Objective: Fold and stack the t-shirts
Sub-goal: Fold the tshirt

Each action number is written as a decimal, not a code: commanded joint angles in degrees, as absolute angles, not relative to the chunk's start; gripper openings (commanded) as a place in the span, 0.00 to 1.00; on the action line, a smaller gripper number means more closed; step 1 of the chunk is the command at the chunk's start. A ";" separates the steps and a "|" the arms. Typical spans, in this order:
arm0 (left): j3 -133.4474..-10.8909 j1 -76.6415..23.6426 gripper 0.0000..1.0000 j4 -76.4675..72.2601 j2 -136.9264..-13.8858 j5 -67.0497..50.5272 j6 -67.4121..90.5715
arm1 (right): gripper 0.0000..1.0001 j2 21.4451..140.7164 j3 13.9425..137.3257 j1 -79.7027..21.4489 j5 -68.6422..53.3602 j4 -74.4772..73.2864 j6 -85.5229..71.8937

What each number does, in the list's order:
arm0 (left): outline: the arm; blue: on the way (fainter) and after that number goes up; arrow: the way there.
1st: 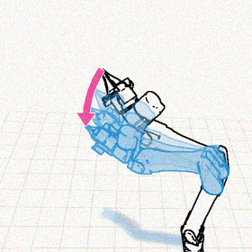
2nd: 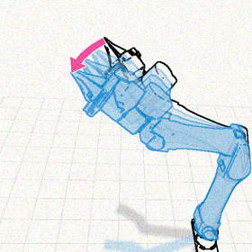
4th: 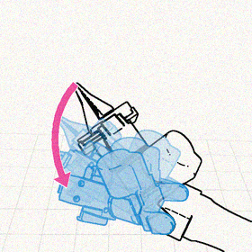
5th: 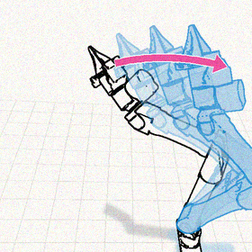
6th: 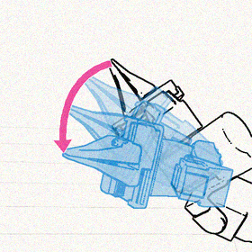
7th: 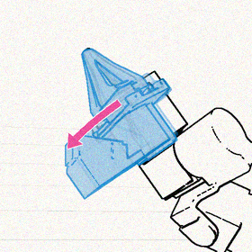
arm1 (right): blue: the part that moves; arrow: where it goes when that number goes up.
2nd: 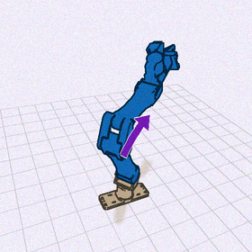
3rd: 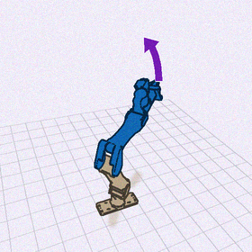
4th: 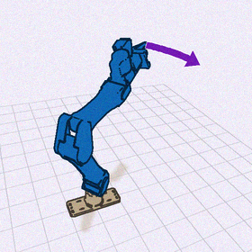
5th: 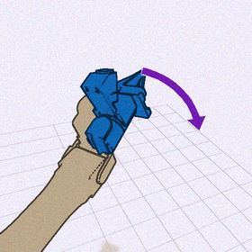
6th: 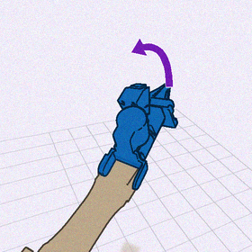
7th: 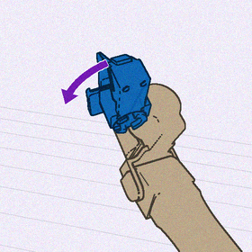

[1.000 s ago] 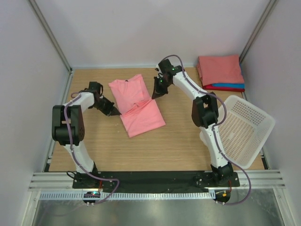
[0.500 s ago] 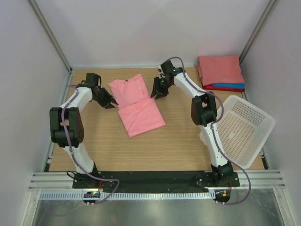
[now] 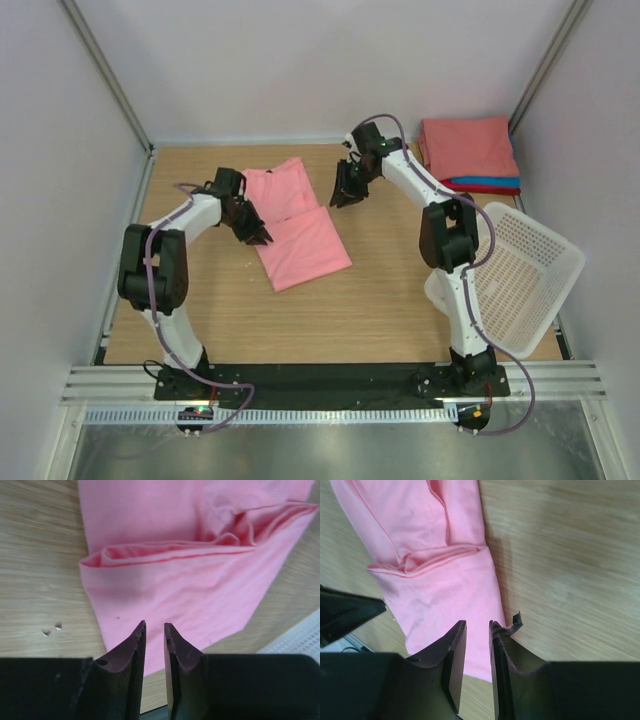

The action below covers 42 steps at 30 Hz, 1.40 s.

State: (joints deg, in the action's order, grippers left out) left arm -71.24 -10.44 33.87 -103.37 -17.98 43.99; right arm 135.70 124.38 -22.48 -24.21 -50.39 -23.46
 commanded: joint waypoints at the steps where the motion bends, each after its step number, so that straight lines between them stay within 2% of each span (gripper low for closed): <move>1: -75.74 -9.76 0.22 32.95 -106.78 -17.41 41.31 | 0.32 130.36 119.82 -22.68 -25.23 -52.47 -19.61; 8: -87.07 -7.47 0.22 37.07 -115.04 -15.56 39.73 | 0.40 122.98 108.82 -22.68 -24.08 -51.68 -17.32; 12: -91.66 -6.68 0.28 40.60 -112.43 -13.98 39.11 | 0.49 118.40 100.83 -22.59 -23.56 -49.93 -15.82; 16: -91.24 -6.24 0.35 45.42 -107.95 -12.13 39.46 | 0.54 117.16 94.67 -22.68 -25.22 -49.13 -15.56; 25: -60.95 -9.05 0.39 37.37 -90.89 -19.32 44.47 | 0.56 120.75 90.53 -22.76 -29.53 -43.42 -15.82; 28: -55.91 -11.42 0.39 33.33 -86.93 -21.96 46.75 | 0.55 120.33 88.25 -23.11 -29.27 -41.58 -16.17; 34: -48.52 -13.97 0.37 25.05 -84.99 -26.19 49.66 | 0.46 117.16 80.24 -23.29 -27.86 -38.23 -16.61; 39: -49.22 -14.06 0.31 28.64 -87.01 -24.18 49.48 | 0.25 116.81 76.99 -23.20 -28.21 -35.95 -17.31; 42: -47.82 -13.98 0.32 29.27 -85.35 -23.30 49.66 | 0.13 115.67 74.80 -23.55 -28.91 -34.72 -18.72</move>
State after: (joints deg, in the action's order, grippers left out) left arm -48.45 -13.87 29.34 -86.67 -23.53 49.15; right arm 117.49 77.32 -22.87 -30.65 -36.80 -18.17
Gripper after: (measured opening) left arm 0.315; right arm 0.149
